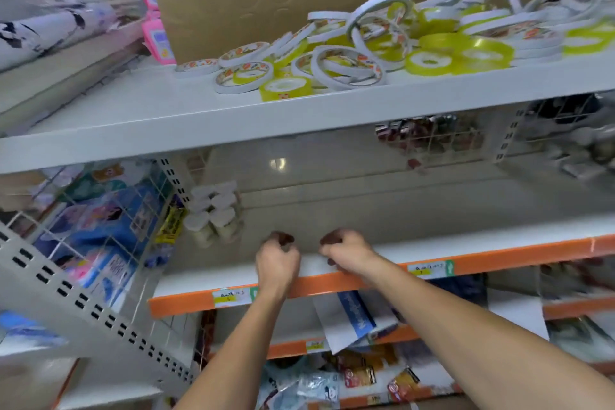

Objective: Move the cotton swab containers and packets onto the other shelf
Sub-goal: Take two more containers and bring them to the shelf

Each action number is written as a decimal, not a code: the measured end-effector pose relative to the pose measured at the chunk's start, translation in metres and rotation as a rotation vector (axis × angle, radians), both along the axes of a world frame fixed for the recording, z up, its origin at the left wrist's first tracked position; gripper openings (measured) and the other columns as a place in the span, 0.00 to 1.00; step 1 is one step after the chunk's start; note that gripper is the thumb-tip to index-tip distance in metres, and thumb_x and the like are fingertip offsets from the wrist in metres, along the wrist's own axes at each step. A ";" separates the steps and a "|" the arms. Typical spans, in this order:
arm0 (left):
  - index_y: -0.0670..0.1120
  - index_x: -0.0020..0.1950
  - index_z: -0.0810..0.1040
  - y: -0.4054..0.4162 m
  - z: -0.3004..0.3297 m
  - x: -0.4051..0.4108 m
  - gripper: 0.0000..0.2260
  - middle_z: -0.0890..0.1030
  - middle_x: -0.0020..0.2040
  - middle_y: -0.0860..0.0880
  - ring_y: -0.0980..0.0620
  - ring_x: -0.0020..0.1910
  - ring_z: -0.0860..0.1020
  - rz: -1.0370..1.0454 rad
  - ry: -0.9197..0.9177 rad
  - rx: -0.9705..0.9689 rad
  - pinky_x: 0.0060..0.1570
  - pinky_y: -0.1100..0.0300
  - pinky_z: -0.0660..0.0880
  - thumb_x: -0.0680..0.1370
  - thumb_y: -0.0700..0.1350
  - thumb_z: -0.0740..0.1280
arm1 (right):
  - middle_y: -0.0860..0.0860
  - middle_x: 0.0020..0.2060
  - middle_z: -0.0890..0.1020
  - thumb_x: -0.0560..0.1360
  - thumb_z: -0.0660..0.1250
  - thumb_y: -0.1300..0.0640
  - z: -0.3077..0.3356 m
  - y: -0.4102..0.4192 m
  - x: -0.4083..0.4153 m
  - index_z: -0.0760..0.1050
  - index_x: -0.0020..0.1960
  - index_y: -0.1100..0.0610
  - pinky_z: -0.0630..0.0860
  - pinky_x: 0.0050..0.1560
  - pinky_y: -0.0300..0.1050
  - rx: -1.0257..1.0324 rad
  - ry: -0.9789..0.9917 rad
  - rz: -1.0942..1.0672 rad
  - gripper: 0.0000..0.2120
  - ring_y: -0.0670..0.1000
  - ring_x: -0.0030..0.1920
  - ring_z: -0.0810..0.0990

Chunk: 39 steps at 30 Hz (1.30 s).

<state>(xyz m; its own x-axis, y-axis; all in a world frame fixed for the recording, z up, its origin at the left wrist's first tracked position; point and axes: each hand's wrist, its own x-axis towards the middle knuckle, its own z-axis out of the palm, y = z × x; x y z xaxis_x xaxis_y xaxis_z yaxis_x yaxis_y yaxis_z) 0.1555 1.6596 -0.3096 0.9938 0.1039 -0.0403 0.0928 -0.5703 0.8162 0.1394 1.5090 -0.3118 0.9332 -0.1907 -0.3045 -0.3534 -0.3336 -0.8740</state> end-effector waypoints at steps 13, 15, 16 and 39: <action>0.47 0.50 0.84 -0.208 -0.006 -0.042 0.09 0.85 0.48 0.48 0.48 0.50 0.81 -0.523 0.076 -0.014 0.48 0.62 0.72 0.76 0.39 0.65 | 0.51 0.35 0.80 0.73 0.71 0.61 0.001 -0.183 -0.106 0.77 0.42 0.52 0.71 0.30 0.38 -0.019 0.044 -0.340 0.05 0.50 0.35 0.78; 0.50 0.45 0.83 -0.237 -0.005 -0.051 0.09 0.83 0.42 0.50 0.46 0.47 0.82 -0.589 0.078 -0.032 0.46 0.60 0.73 0.75 0.38 0.65 | 0.51 0.33 0.79 0.73 0.70 0.61 0.001 -0.205 -0.121 0.77 0.41 0.52 0.69 0.28 0.38 -0.015 0.041 -0.391 0.05 0.50 0.33 0.76; 0.51 0.43 0.82 -0.251 -0.004 -0.055 0.09 0.83 0.41 0.51 0.46 0.46 0.82 -0.622 0.075 -0.033 0.45 0.60 0.74 0.75 0.38 0.65 | 0.49 0.31 0.78 0.72 0.70 0.60 0.001 -0.217 -0.130 0.77 0.41 0.52 0.70 0.30 0.39 -0.022 0.036 -0.419 0.05 0.50 0.34 0.76; 0.45 0.53 0.76 -0.558 0.026 -0.080 0.07 0.79 0.39 0.45 0.48 0.33 0.75 -1.047 0.345 -0.098 0.33 0.61 0.71 0.77 0.38 0.64 | 0.52 0.44 0.82 0.71 0.71 0.60 0.010 -0.478 -0.192 0.76 0.44 0.49 0.78 0.52 0.50 0.062 -0.051 -1.022 0.07 0.54 0.46 0.80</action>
